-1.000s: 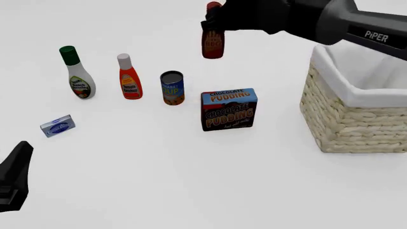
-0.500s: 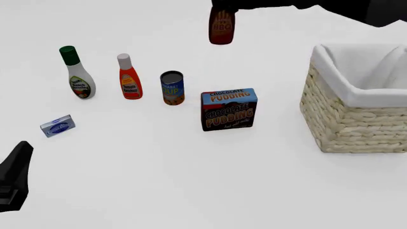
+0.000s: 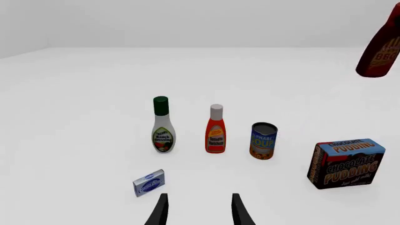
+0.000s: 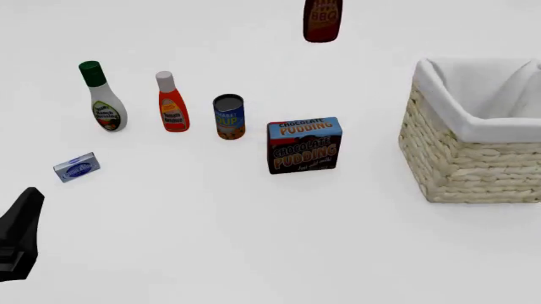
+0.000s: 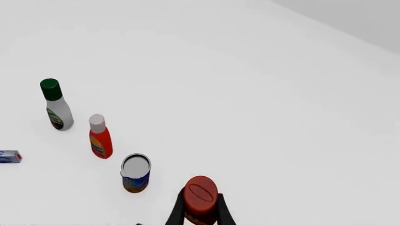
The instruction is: Pick the bbq sauce and place it in the basket.
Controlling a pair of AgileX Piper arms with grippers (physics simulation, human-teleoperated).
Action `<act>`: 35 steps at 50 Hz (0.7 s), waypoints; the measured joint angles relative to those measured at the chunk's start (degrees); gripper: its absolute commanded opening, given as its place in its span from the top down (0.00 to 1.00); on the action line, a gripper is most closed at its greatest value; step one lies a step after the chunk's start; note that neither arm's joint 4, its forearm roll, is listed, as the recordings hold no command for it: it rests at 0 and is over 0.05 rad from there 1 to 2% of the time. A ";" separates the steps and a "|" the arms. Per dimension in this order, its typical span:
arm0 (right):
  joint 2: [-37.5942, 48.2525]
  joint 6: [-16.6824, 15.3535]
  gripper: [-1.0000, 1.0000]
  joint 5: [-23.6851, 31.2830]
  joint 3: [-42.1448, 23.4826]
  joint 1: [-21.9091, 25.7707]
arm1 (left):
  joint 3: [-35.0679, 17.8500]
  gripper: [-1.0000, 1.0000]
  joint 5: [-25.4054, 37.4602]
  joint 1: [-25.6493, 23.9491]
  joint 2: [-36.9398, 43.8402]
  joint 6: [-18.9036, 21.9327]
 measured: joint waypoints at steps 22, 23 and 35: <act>-5.57 -1.38 1.00 4.29 0.60 -5.10 | 0.00 0.00 0.00 0.00 0.00 0.00; -5.92 -1.41 1.00 4.43 0.77 -5.38 | 0.00 0.00 0.00 0.00 0.00 0.00; -9.63 -1.60 1.00 5.72 2.80 -8.72 | 0.00 0.00 0.00 0.00 0.00 0.00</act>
